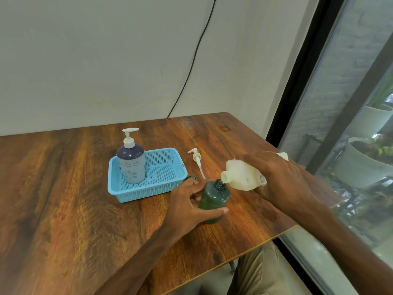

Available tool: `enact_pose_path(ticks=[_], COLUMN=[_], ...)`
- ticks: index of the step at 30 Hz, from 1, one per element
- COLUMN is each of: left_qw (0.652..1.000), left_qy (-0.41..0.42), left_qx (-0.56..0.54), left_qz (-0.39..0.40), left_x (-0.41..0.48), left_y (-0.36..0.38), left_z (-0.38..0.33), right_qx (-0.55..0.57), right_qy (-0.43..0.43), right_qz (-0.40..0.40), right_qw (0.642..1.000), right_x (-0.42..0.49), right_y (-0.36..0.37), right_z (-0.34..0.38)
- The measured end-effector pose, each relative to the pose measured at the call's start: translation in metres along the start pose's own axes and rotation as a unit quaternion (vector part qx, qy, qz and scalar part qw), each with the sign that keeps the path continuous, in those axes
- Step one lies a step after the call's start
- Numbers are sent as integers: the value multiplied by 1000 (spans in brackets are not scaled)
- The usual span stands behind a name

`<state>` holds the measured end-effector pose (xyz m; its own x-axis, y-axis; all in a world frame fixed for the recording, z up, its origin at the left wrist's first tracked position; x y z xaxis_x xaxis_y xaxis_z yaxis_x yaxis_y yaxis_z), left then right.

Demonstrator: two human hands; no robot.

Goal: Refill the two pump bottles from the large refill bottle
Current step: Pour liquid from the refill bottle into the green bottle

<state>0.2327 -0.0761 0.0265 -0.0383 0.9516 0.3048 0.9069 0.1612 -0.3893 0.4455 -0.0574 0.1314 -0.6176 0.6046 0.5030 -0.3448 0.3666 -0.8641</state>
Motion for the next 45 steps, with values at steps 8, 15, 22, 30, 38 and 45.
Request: enact_pose_path(ticks=[8, 15, 22, 30, 38, 45], left_qw=[1000, 1000, 1000, 1000, 1000, 1000], left_qy=[1, -3, -2, 0, -3, -3], left_qx=[7, 5, 0, 8, 7, 14], left_qz=[-2, -3, -3, -5, -6, 0], left_x=[0, -1, -1, -1, -2, -2], left_y=[0, 0, 0, 0, -1, 1], left_z=[0, -1, 0, 0, 0, -1], right_qx=[-6, -1, -14, -2, 9, 4], right_qy=[6, 2, 8, 5, 3, -7], right_qz=[9, 13, 23, 21, 34, 24], right_qw=[1000, 1000, 1000, 1000, 999, 1000], right_x=[0, 1, 2, 2, 4, 5], right_y=[1, 0, -1, 0, 1, -3], right_z=[-1, -1, -1, -1, -3, 2])
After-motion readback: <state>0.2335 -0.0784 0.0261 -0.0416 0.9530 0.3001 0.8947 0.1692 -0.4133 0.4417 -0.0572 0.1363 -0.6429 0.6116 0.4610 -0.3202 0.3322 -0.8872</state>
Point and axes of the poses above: each hand's wrist, its own x-axis towards the middle knuckle, its own y-axis out of the palm, z = x × y, the point moved 4 cm from there along x, towards the middle knuckle, and after that the axes turned 10 degrees about -y, right-handed, at the moved point
